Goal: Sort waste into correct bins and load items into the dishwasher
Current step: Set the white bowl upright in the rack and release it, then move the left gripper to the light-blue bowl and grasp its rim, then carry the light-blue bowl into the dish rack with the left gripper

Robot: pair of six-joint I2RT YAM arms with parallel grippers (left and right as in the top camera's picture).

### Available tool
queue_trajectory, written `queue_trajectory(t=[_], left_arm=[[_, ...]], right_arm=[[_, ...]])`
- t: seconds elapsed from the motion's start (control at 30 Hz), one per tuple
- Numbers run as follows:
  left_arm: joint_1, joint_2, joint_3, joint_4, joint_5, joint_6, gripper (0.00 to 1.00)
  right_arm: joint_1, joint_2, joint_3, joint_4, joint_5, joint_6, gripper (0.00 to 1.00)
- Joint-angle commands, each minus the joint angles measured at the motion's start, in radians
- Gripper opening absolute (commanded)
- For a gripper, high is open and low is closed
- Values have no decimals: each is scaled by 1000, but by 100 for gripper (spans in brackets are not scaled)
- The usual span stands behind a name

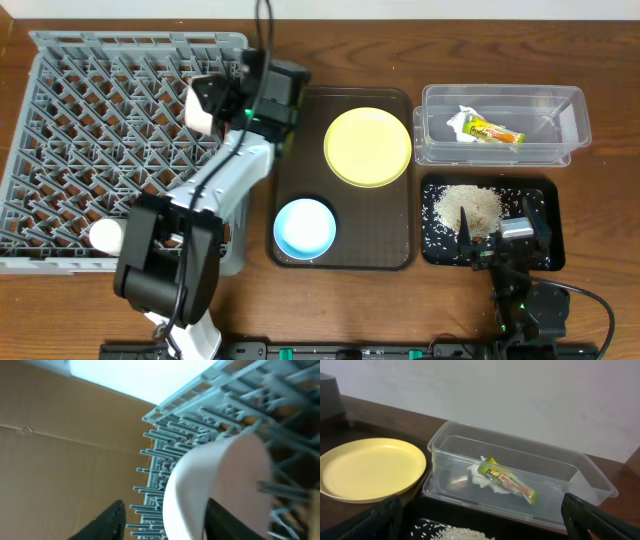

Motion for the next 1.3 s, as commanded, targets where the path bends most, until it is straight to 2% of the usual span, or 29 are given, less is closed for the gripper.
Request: queue_trajectory(t=[0.0, 0.2, 0.37, 0.47, 0.6, 0.67, 0.8, 1.13, 1.27], left_arm=[[-53, -25, 7, -61, 14, -143, 53], [-96, -121, 7, -296, 429, -457, 53], [-103, -294, 7, -430, 923, -574, 53], [-103, -376, 7, -533, 1061, -652, 54], [-101, -416, 4, -740, 1097, -743, 55], [-102, -404, -24, -792, 1126, -765, 54], [-102, -367, -109, -785, 1220, -764, 53], [-97, -227, -239, -729, 1140, -839, 50], [-97, -149, -241, -655, 1249, -822, 42]], right_arm=[[-10, -6, -2, -3, -4, -6, 99], [-10, -6, -2, -3, -4, -6, 99], [-10, -6, -2, -3, -4, -6, 99], [-10, -6, -2, -3, -4, -6, 99], [-10, -6, -2, -3, -4, -6, 99], [-10, -6, -2, -3, -4, -6, 99], [-10, -6, -2, -3, -4, -7, 99], [-10, -6, -2, -3, -4, -7, 99], [-10, -6, -2, -4, -4, -7, 99]])
